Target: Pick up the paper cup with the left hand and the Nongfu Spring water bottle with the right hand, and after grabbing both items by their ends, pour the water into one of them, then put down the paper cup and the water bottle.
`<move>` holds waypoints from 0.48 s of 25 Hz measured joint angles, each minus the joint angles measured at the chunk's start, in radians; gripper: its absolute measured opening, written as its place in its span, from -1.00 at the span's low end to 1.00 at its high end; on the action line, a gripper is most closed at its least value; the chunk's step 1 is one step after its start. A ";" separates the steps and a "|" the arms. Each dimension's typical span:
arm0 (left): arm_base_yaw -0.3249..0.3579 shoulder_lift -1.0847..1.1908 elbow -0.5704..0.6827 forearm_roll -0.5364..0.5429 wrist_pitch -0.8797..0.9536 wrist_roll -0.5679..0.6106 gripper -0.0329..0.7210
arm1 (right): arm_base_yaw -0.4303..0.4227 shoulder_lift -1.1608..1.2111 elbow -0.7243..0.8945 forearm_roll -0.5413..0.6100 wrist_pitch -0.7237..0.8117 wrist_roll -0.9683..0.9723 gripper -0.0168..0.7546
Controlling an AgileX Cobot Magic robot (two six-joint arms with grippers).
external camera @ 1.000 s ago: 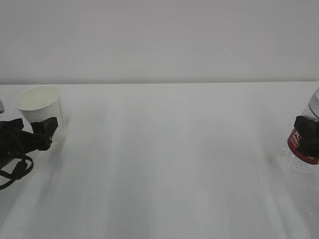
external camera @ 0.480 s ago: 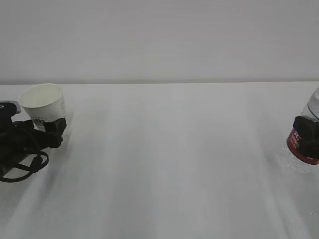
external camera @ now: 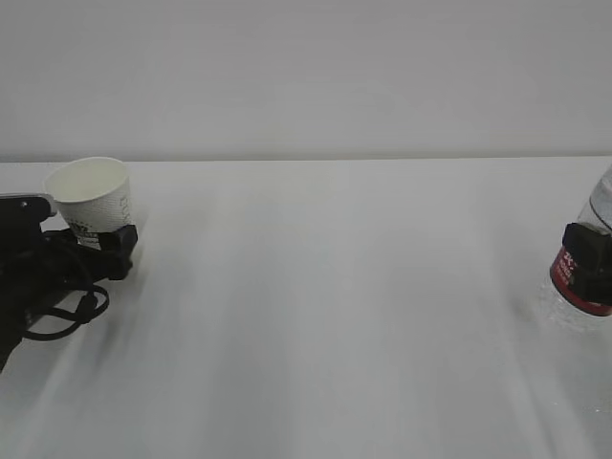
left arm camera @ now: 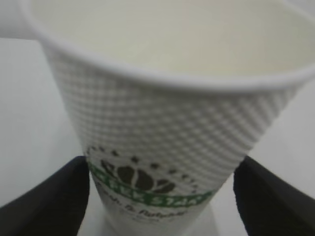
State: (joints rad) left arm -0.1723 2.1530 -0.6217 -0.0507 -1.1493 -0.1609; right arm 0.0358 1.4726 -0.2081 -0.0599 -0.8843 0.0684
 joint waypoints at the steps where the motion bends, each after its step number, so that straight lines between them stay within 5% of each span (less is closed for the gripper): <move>1: 0.000 0.004 -0.009 0.000 0.000 0.000 0.90 | 0.000 0.000 0.000 0.000 0.000 0.000 0.11; 12: 0.000 0.049 -0.108 0.000 0.000 0.000 0.90 | 0.000 0.000 0.000 -0.001 0.000 0.000 0.11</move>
State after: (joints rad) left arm -0.1723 2.2023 -0.7300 -0.0507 -1.1493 -0.1609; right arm 0.0358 1.4726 -0.2081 -0.0606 -0.8843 0.0684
